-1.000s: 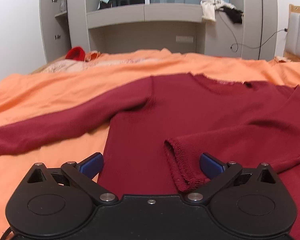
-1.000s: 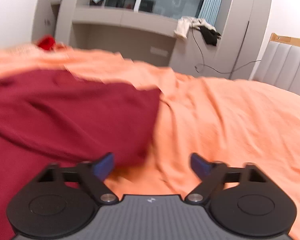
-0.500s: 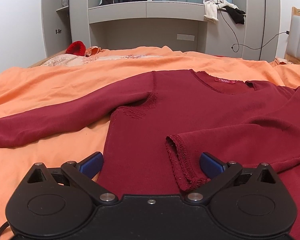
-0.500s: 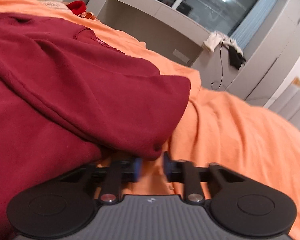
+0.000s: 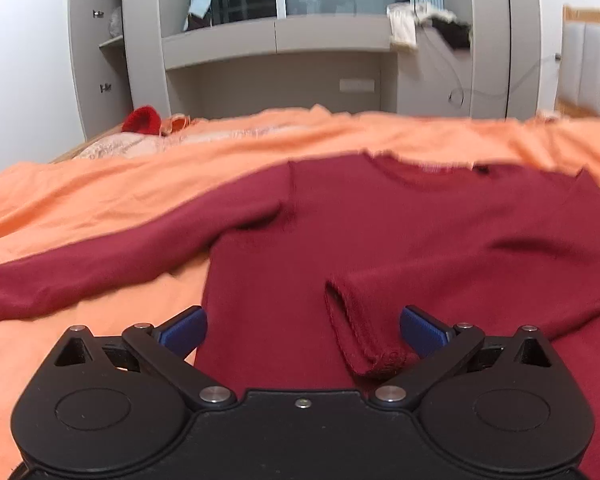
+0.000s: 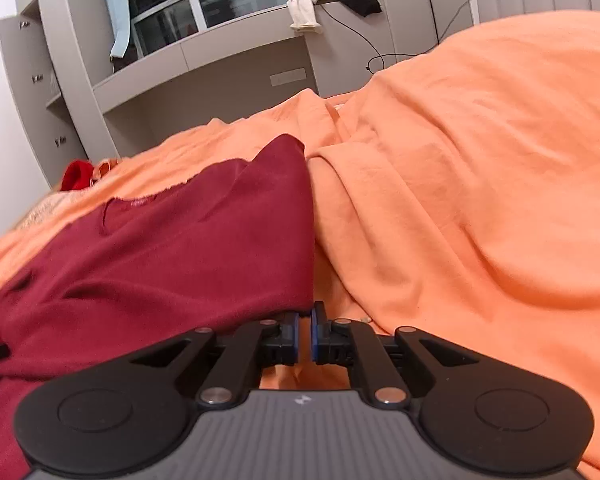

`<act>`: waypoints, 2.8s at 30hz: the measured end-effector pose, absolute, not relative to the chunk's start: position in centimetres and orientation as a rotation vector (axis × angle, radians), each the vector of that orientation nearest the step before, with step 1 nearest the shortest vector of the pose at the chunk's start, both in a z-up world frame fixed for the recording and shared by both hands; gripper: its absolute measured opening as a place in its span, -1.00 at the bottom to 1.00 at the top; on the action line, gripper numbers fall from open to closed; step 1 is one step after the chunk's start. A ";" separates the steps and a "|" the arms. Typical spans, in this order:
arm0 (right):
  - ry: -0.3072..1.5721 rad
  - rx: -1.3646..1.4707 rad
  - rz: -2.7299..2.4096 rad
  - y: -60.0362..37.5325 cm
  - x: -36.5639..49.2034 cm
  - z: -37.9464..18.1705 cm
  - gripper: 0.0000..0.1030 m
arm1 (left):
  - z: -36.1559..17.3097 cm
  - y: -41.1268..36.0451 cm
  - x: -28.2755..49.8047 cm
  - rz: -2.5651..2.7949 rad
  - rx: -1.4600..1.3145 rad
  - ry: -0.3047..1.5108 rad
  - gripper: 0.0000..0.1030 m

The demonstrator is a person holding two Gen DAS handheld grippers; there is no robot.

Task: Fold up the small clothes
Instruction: 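Lay the sleeve on the sweater body and open the right gripper, then grasp the other sleeve cuff with the left gripper, then lift the sleeve with the left gripper and fold it across the body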

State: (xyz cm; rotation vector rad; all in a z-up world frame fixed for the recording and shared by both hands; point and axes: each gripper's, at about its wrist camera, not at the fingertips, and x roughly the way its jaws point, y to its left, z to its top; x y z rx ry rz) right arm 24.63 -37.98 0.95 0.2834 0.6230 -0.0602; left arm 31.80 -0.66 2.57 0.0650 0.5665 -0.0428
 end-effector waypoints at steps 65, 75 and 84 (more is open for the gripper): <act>0.466 0.072 0.226 -28.7 16.7 5.7 1.00 | 19.2 6.2 30.0 -0.138 -0.008 0.120 -0.92; 0.423 0.175 0.095 -32.9 15.6 6.0 1.00 | 12.5 -5.6 29.2 -0.433 0.031 0.291 -0.91; 0.424 0.217 0.017 -35.3 15.2 5.5 1.00 | 3.2 -9.4 27.7 -0.589 0.114 0.458 -0.75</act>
